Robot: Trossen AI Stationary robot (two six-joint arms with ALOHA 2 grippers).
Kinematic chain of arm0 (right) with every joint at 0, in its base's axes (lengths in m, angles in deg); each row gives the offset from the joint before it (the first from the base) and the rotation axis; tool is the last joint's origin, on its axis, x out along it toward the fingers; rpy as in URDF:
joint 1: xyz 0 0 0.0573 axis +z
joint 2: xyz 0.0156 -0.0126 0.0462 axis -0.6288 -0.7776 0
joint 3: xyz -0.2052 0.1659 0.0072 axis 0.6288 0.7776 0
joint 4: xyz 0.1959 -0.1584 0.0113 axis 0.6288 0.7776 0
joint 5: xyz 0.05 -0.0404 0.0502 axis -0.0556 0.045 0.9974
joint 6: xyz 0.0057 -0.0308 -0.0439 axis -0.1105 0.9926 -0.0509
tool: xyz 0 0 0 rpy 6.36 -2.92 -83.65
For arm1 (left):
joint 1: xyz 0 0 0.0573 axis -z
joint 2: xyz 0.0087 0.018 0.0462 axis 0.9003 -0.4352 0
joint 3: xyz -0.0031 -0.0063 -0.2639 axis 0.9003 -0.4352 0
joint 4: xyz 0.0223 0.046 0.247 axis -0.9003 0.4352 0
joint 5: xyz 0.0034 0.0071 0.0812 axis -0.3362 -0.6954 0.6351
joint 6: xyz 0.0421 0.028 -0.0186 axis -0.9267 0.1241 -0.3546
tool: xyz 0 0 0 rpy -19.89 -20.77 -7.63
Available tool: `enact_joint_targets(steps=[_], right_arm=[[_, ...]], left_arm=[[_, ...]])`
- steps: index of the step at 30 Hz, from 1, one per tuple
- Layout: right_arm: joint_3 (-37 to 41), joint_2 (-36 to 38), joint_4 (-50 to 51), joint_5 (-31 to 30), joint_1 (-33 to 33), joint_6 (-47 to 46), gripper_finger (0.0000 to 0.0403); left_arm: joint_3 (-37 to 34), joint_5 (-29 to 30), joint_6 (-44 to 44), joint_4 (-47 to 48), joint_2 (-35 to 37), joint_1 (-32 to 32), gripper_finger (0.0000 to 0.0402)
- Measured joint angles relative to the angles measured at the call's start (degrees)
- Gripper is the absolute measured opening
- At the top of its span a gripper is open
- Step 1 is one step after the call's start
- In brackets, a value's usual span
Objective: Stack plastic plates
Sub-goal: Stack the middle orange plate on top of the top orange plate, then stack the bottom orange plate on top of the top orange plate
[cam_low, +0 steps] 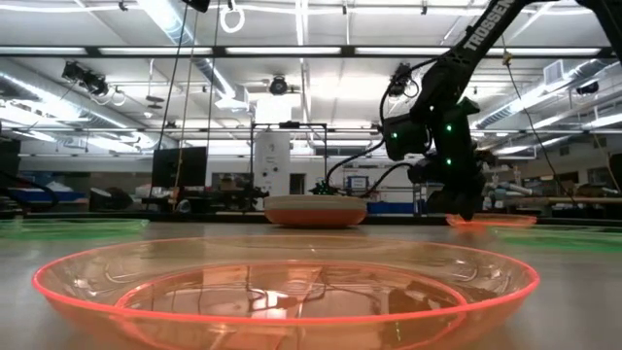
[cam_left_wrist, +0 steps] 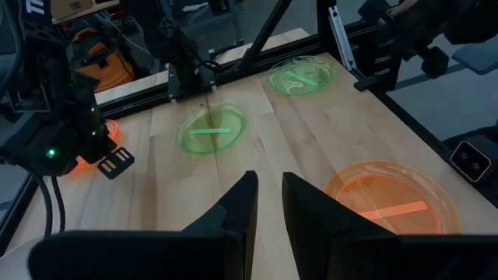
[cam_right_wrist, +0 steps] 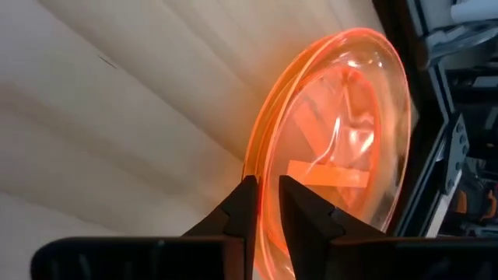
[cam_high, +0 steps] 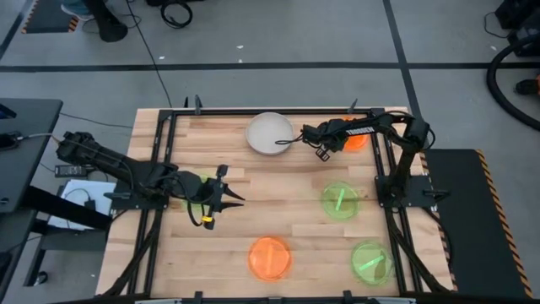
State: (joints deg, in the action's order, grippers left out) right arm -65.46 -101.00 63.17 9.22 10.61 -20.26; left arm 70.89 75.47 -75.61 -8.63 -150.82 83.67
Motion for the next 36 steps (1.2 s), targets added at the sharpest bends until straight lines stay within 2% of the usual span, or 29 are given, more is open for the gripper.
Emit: enact_joint_targets(steps=[9, 16, 22, 29, 36], right_arm=[[0.0, 5.6, 0.6, -0.9, 2.6, 0.3, 0.0083], [0.0, 10.7, 1.6, 3.0, 8.9, 0.2, 0.0085], [0.0, 12.9, -0.9, 7.4, 22.0, 0.8, 0.0085], [0.0, 12.7, -14.6, 13.7, 42.1, 4.2, 0.0085], [-3.3, 12.1, -26.8, 11.1, 60.3, 3.3, 0.0079]], left_arm=[[0.0, 0.0, 0.0, 0.0, 0.0, 0.0, 0.0068], [0.0, 0.0, 0.4, 0.0, 0.0, 0.0, 0.0068], [0.0, 0.0, 0.4, 0.0, 0.0, 0.0, 0.0068], [0.0, 0.0, 6.6, -4.0, 0.0, 2.6, 0.0068], [0.0, -0.1, 10.2, -6.1, 0.0, 7.8, 0.0068]])
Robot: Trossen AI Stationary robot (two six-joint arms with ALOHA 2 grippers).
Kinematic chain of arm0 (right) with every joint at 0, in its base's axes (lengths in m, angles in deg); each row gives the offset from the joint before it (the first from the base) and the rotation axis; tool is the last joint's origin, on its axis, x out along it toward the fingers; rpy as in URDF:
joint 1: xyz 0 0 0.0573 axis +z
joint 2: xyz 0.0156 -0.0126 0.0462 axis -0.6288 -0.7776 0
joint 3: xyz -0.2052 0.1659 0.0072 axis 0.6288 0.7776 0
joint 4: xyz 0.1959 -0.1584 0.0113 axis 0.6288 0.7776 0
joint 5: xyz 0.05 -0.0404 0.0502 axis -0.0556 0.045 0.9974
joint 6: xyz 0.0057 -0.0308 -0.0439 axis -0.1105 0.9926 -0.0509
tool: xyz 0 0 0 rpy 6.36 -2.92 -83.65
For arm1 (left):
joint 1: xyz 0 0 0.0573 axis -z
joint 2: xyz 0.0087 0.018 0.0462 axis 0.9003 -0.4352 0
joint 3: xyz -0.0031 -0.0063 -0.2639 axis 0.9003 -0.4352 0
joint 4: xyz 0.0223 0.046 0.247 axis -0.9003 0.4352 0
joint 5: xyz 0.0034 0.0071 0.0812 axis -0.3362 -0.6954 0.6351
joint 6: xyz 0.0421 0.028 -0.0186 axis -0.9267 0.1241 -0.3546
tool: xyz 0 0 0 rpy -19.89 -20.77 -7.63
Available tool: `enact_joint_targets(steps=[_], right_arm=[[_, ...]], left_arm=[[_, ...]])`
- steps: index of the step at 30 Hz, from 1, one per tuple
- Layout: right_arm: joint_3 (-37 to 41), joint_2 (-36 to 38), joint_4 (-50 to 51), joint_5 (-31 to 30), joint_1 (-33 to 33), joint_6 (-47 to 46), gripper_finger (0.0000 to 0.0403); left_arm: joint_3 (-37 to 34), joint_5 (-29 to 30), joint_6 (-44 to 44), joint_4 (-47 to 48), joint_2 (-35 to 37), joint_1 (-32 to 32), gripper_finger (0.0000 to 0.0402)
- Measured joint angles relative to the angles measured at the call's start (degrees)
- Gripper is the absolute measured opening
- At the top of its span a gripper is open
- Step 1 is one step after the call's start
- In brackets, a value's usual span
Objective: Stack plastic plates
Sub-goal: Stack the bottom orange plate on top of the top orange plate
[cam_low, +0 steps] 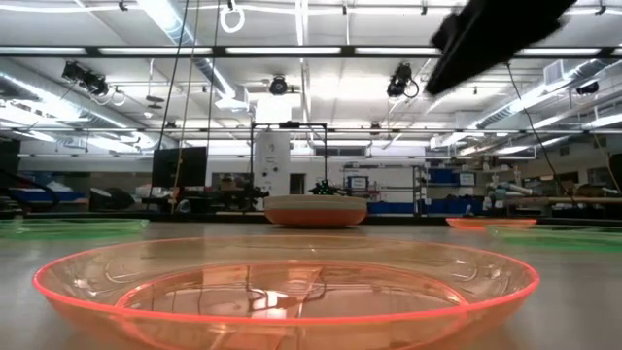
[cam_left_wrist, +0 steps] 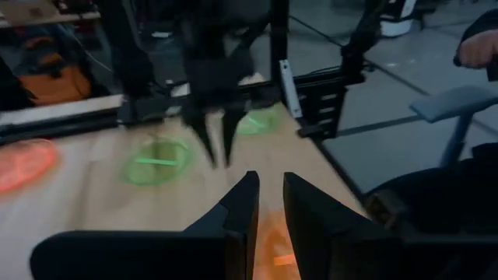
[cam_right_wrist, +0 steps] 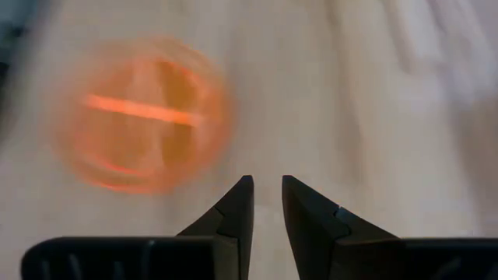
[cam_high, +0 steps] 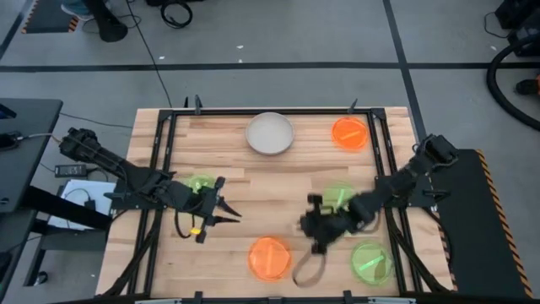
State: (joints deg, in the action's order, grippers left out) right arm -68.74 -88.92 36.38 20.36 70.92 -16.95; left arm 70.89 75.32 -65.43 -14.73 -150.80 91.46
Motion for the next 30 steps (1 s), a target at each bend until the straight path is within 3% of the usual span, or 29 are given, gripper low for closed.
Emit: enact_joint_targets(steps=[6, 13, 22, 30], right_arm=[[-5.4, -6.0, -8.0, -2.7, 10.3, 2.7, 0.0078], [-13.7, -17.2, -10.7, -2.7, 15.6, 6.1, 0.0078], [-19.9, -30.1, -8.4, -3.4, 15.9, 20.0, 0.0128], [-23.5, -34.9, -2.4, -4.0, 12.0, 29.2, 0.0147]], left_arm=[[0.0, 0.1, 7.1, -1.1, 0.0, 2.1, 0.0068], [0.0, 1.1, 13.6, -8.5, 0.0, 2.0, 0.0068], [0.0, 2.6, 13.7, -9.6, 0.0, 1.8, 0.0068], [0.0, 4.1, 13.9, -10.1, 0.0, 1.8, 0.0068]])
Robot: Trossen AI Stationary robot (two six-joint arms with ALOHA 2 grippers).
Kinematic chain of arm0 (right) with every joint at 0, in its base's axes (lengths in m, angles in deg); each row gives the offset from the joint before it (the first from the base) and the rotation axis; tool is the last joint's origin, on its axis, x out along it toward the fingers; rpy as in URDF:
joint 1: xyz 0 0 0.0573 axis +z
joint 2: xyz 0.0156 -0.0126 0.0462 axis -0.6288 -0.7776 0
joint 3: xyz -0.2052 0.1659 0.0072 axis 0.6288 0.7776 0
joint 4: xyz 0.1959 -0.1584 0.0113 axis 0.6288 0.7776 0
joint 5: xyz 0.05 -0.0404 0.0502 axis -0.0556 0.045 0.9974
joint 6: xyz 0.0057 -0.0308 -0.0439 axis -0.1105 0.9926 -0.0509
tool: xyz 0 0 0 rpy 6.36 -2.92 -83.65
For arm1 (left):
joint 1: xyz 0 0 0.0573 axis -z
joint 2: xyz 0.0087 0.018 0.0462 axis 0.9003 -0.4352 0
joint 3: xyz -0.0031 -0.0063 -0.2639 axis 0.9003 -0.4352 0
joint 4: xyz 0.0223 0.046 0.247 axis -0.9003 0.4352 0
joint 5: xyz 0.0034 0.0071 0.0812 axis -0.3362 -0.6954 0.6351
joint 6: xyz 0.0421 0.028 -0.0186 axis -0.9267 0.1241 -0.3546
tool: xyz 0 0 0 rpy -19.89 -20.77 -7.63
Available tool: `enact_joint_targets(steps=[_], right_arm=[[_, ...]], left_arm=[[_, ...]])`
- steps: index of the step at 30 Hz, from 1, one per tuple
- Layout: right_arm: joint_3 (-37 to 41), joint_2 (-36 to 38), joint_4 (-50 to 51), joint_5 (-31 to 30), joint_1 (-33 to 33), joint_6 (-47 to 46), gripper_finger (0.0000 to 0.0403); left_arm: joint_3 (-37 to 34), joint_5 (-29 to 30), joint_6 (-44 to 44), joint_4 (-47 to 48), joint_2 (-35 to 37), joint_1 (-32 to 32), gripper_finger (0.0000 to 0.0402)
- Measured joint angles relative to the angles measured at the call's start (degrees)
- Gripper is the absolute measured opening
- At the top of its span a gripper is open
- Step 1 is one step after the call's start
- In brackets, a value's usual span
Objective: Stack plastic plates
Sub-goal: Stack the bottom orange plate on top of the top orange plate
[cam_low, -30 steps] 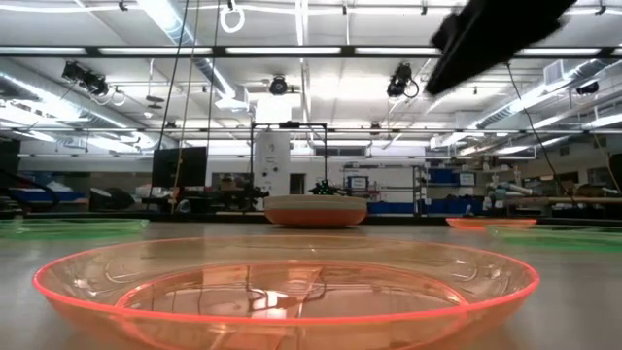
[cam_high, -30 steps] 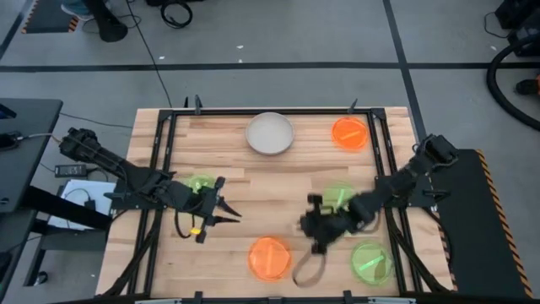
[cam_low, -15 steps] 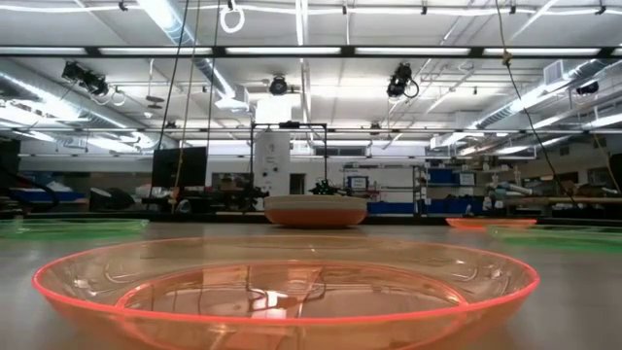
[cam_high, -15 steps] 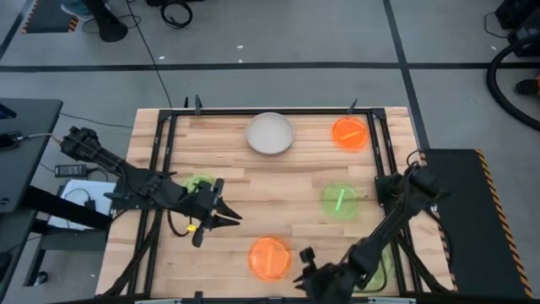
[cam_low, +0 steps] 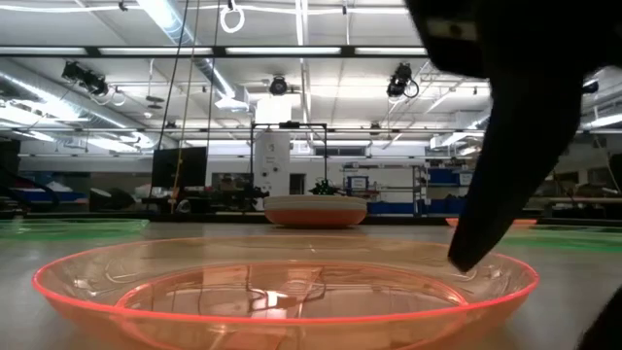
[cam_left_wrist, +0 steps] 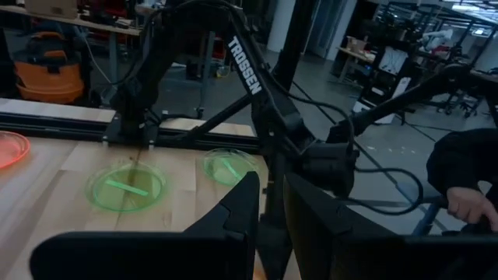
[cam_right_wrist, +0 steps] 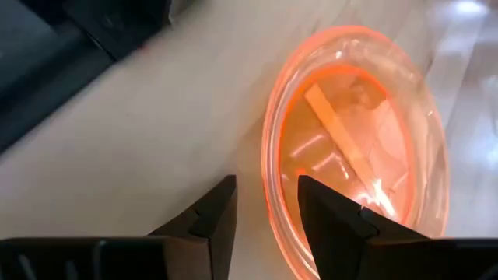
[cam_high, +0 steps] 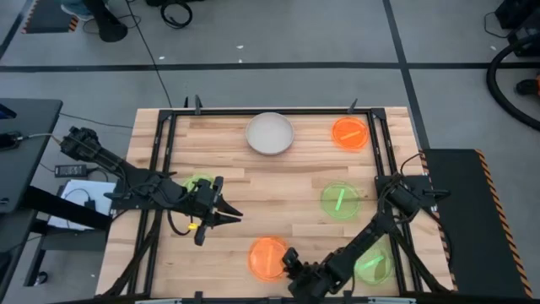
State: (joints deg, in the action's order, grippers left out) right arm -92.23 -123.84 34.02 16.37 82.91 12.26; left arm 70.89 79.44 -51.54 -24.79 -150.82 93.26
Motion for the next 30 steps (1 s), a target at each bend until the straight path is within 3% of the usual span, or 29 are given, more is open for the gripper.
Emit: enact_joint_targets(steps=[9, 26, 30], right_arm=[[-0.1, 0.6, 2.2, 5.3, -3.0, 4.4, 0.0127], [0.0, 1.4, 6.2, 5.7, -5.3, 15.7, 0.0095], [0.0, 1.4, 6.3, 5.6, -5.4, 17.0, 0.0067]], left_arm=[[0.0, 0.0, 0.3, -0.1, 0.0, 0.0, 0.0068], [0.0, 0.1, -1.2, 0.3, 0.0, 0.0, 0.0068], [0.0, 0.1, -1.3, -0.1, 0.0, 0.0, 0.0068]])
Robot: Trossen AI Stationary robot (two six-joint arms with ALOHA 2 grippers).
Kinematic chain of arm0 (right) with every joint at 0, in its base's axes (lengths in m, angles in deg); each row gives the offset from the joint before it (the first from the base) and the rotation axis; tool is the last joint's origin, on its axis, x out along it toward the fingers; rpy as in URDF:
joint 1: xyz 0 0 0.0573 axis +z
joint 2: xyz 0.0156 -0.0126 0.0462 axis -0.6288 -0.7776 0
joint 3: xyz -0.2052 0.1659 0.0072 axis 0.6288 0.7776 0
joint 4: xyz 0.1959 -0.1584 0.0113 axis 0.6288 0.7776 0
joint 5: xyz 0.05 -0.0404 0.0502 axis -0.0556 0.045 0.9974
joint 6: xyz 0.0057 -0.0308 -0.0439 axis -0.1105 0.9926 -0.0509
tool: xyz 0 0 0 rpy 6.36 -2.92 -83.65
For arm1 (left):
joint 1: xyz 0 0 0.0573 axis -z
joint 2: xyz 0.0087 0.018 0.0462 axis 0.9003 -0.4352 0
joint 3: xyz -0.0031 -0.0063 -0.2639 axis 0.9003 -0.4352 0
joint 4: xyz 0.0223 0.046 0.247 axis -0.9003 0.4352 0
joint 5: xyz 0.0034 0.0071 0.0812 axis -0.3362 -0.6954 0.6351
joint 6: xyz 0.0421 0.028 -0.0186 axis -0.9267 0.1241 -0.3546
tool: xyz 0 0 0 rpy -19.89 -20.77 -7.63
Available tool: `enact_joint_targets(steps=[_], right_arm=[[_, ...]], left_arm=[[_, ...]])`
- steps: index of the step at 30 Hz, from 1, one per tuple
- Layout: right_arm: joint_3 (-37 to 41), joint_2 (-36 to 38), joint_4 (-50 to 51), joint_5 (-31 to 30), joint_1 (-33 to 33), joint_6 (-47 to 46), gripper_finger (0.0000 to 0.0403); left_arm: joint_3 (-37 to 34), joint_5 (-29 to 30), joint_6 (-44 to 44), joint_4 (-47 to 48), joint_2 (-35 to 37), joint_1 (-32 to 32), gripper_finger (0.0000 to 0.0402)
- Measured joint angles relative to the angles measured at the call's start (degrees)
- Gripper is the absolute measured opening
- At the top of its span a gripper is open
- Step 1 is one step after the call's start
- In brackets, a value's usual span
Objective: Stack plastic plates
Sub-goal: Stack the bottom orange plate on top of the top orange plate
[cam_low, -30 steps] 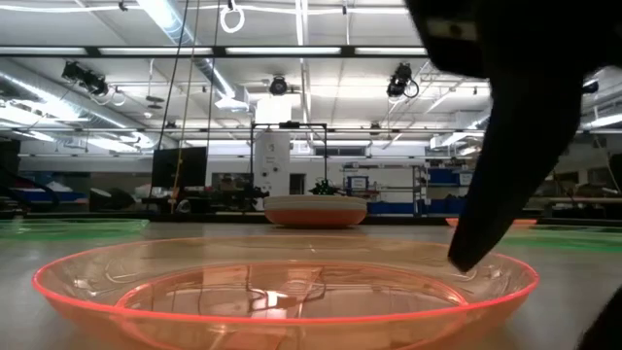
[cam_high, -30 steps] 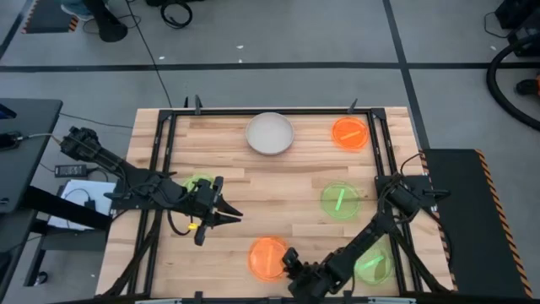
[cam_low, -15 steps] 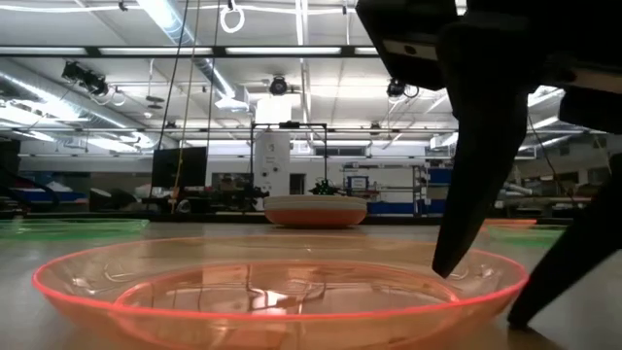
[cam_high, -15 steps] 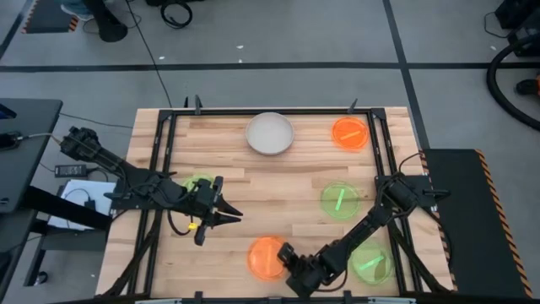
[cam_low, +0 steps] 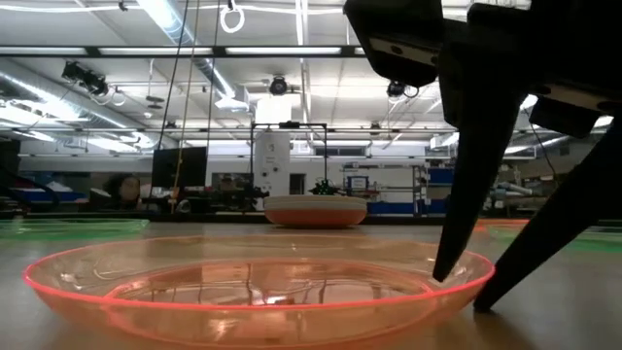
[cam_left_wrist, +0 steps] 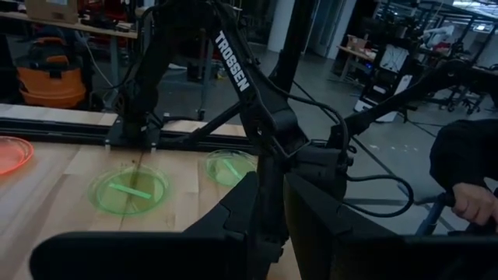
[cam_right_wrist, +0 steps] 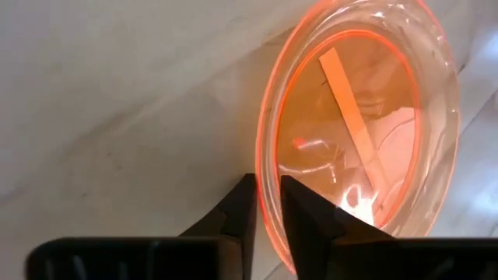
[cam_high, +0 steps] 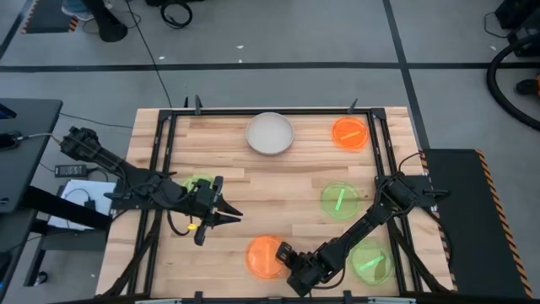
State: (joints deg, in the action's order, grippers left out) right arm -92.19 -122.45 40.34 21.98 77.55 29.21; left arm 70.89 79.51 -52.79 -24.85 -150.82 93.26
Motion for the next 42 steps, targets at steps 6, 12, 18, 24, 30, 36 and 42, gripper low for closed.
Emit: enact_joint_targets(steps=[6, 12, 18, 24, 30, 36, 42], right_arm=[[0.1, -0.1, 0.1, -1.2, -0.1, -0.8, 0.0009], [0.2, -0.1, 0.6, -6.9, 0.7, -2.1, 0.0007], [0.2, 3.5, 7.5, -8.2, 1.4, -11.1, 0.0005], [0.2, 10.0, 27.7, -11.9, -1.1, -33.1, 0.0004], [3.0, 16.5, 52.5, -12.5, -7.5, -53.0, 0.0004], [16.0, 26.1, 57.6, -12.3, -16.1, -60.0, 0.0004], [27.8, 35.1, 56.4, -12.3, -29.1, -59.9, 0.0003]], left_arm=[[0.0, 0.0, 0.0, 0.0, 0.0, 0.0, 0.0068], [0.0, 0.0, 0.0, 0.0, 0.0, 0.0, 0.0068], [0.0, 0.0, 0.0, 0.0, 0.0, 0.0, 0.0068], [0.0, 0.0, 0.0, 0.0, 0.0, 0.0, 0.0068], [0.0, 0.0, 0.0, 0.0, 0.0, 0.0, 0.0068], [0.0, 0.0, 0.0, 0.0, 0.0, 0.0, 0.0068], [0.0, 0.0, 0.0, 0.0, 0.0, 0.0, 0.0068]])
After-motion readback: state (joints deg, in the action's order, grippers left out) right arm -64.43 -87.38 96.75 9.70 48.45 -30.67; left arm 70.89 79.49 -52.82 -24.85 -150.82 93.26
